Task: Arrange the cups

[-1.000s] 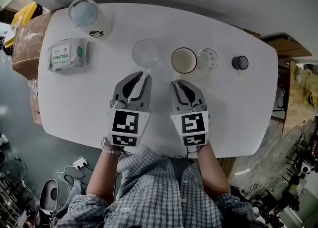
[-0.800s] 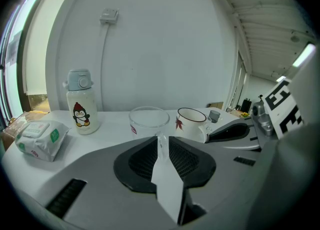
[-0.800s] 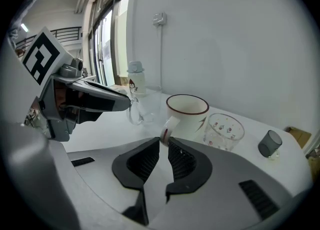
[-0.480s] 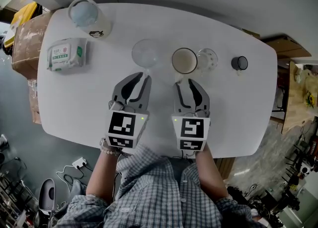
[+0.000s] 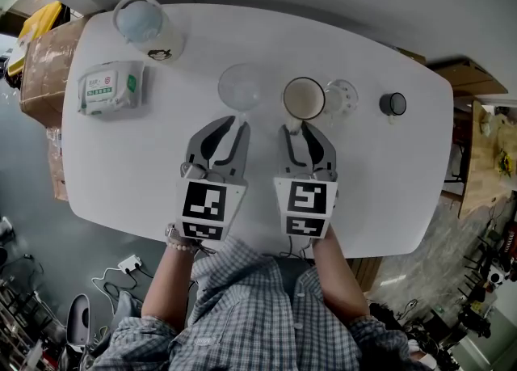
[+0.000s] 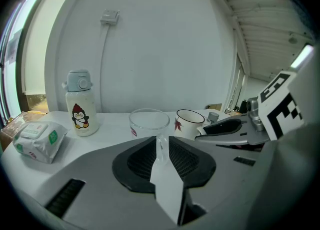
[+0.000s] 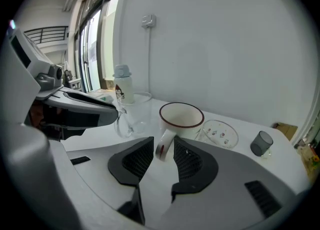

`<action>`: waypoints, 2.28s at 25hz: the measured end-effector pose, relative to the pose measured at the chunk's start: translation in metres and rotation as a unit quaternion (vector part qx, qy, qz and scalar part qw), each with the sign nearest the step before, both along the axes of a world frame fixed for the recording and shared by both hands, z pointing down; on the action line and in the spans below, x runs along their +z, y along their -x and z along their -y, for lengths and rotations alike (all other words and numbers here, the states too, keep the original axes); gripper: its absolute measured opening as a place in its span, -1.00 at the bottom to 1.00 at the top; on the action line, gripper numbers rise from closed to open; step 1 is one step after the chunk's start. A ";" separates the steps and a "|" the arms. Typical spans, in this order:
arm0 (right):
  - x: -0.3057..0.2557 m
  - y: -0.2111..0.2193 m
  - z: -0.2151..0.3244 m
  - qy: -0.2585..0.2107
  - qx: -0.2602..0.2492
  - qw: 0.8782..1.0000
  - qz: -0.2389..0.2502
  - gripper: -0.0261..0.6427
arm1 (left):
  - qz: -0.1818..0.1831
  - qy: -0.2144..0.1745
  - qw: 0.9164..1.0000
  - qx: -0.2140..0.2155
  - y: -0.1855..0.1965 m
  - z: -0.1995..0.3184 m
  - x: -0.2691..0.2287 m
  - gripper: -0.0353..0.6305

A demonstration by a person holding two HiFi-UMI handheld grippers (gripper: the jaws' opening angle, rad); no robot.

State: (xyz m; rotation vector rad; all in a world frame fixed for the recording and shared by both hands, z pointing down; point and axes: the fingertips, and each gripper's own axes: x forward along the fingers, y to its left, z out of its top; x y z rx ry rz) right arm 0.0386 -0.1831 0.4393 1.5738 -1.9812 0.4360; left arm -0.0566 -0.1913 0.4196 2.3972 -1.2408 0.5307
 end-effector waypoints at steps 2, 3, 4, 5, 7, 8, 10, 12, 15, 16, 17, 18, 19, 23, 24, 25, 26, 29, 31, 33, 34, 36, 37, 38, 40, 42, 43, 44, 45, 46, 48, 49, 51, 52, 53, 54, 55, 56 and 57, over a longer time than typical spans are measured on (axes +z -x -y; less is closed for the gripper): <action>0.000 0.001 0.000 0.000 -0.012 1.000 -0.002 -0.57 | 0.000 -0.002 1.000 0.004 -0.002 0.000 -0.001 -0.67; 0.000 0.001 0.000 0.000 -0.016 1.000 0.004 -0.59 | -0.001 -0.002 1.000 0.005 -0.003 0.000 -0.001 -0.67; 0.001 0.002 0.001 0.000 -0.019 1.000 0.010 -0.60 | -0.002 -0.001 1.000 0.005 -0.003 0.000 0.000 -0.67; 0.001 0.003 0.001 0.000 -0.023 1.000 0.015 -0.61 | -0.002 0.000 1.000 0.005 -0.002 0.000 0.000 -0.67; 0.001 0.005 0.004 -0.001 -0.030 0.999 0.022 -0.61 | -0.003 0.000 1.000 0.005 -0.001 0.000 0.001 -0.67; 0.001 0.006 0.005 -0.001 -0.034 0.999 0.027 -0.61 | -0.003 0.000 1.000 0.004 0.000 0.001 0.001 -0.67; 0.001 0.009 0.006 -0.002 -0.041 0.999 0.036 -0.62 | -0.004 0.000 1.000 0.004 0.002 0.001 0.001 -0.67; 0.001 0.012 0.007 -0.005 -0.050 0.998 0.044 -0.63 | -0.006 0.000 1.000 0.005 0.002 0.001 0.000 -0.67; 0.002 0.017 0.006 -0.001 -0.068 0.996 0.050 -0.63 | -0.005 0.000 1.000 0.007 0.002 0.001 0.001 -0.67; 0.002 0.019 0.006 0.000 -0.073 0.996 0.051 -0.63 | -0.004 0.001 1.000 0.008 0.002 0.000 0.001 -0.67; 0.003 0.020 0.005 0.001 -0.078 0.996 0.051 -0.63 | -0.003 0.001 1.000 0.009 0.001 0.000 0.002 -0.67; 0.003 0.021 0.005 0.002 -0.084 0.995 0.053 -0.64 | -0.002 0.002 1.000 0.011 0.000 -0.001 0.002 -0.67; 0.003 0.022 0.004 0.003 -0.090 0.994 0.054 -0.64 | -0.002 0.003 1.000 0.013 -0.002 -0.001 0.002 -0.67; 0.002 0.024 0.005 0.007 -0.105 0.993 0.054 -0.64 | -0.005 0.012 1.000 0.008 -0.004 -0.002 0.006 -0.67; 0.001 0.024 0.004 0.009 -0.107 0.993 0.049 -0.64 | 0.001 0.014 1.000 0.005 -0.003 -0.001 0.008 -0.67; 0.000 0.024 0.002 0.010 -0.110 0.993 0.044 -0.63 | 0.009 0.014 1.000 0.004 -0.003 -0.001 0.010 -0.67; -0.001 0.024 -0.001 0.011 -0.112 0.993 0.040 -0.63 | 0.016 0.014 1.000 0.003 -0.002 -0.001 0.012 -0.67; -0.005 0.015 -0.011 0.012 -0.108 0.993 0.035 -0.63 | 0.014 0.018 1.000 -0.003 -0.002 0.000 0.013 -0.67; -0.006 0.001 -0.016 0.009 -0.090 0.996 0.026 -0.63 | 0.011 0.020 1.000 -0.008 -0.001 0.000 0.013 -0.67; -0.005 -0.022 -0.019 0.007 -0.056 0.998 0.008 -0.63 | 0.005 0.019 1.000 -0.011 0.002 0.000 0.012 -0.67; -0.002 -0.035 -0.020 0.009 -0.035 0.999 -0.004 -0.63 | -0.002 0.016 1.000 -0.013 0.003 0.000 0.010 -0.67; 0.005 -0.062 -0.021 0.018 0.009 0.999 -0.031 -0.63 | -0.023 0.010 1.000 -0.018 0.006 -0.001 0.003 -0.67; 0.009 -0.075 -0.021 0.024 0.029 0.998 -0.041 -0.63 | -0.030 0.008 0.999 -0.021 0.008 -0.002 0.001 -0.67; 0.013 -0.085 -0.021 0.029 0.045 0.997 -0.047 -0.63 | -0.034 0.008 0.999 -0.024 0.011 -0.004 -0.001 -0.67; 0.020 -0.097 -0.017 0.034 0.060 0.996 -0.049 -0.62 | -0.036 0.008 0.999 -0.028 0.014 -0.008 -0.003 -0.67; 0.025 -0.097 -0.010 0.036 0.058 0.997 -0.047 -0.61 | -0.036 0.010 0.999 -0.030 0.016 -0.011 -0.003 -0.67; 0.028 -0.095 -0.007 0.038 0.056 0.997 -0.048 -0.61 | -0.035 0.011 0.999 -0.031 0.017 -0.013 -0.003 -0.67; 0.032 -0.093 -0.005 0.040 0.056 0.996 -0.049 -0.62 | -0.032 0.011 0.999 -0.032 0.017 -0.014 -0.003 -0.67; 0.034 -0.093 -0.003 0.042 0.059 0.996 -0.052 -0.62 | -0.027 0.010 0.999 -0.032 0.018 -0.015 -0.004 -0.67; 0.037 -0.093 -0.002 0.044 0.063 0.996 -0.056 -0.62 | -0.022 0.006 0.999 -0.031 0.017 -0.016 -0.006 -0.67; 0.039 -0.093 -0.001 0.048 0.065 0.995 -0.055 -0.69 | -0.014 0.000 1.000 -0.028 0.016 -0.018 -0.010 -0.67; 0.039 -0.093 -0.001 0.049 0.065 0.995 -0.051 -0.70 | -0.011 0.000 1.000 -0.026 0.015 -0.019 -0.010 -0.67; 0.039 -0.093 -0.001 0.047 0.062 0.996 -0.042 -0.70 | -0.008 0.004 1.000 -0.023 0.015 -0.020 -0.008 -0.67; 0.039 -0.093 -0.001 0.046 0.062 0.996 -0.039 -0.71 | -0.008 0.006 1.000 -0.022 0.015 -0.021 -0.007 -0.67; 0.039 -0.093 -0.001 0.045 0.061 0.996 -0.036 -0.71 | -0.008 0.007 1.000 -0.022 0.014 -0.021 -0.007 -0.67; 0.040 -0.093 -0.001 0.044 0.060 0.997 -0.032 -0.71 | -0.009 0.008 1.000 -0.021 0.014 -0.022 -0.006 -0.67; 0.040 -0.092 -0.001 0.043 0.058 0.997 -0.028 -0.72 | -0.010 0.006 1.000 -0.022 0.013 -0.021 -0.007 -0.67; 0.040 -0.090 -0.001 0.043 0.055 0.997 -0.024 -0.72 | -0.010 0.004 1.000 -0.022 0.013 -0.020 -0.007 -0.67; 0.040 -0.088 -0.002 0.042 0.051 0.998 -0.019 -0.72 | -0.010 0.002 1.000 -0.022 0.012 -0.020 -0.007 -0.67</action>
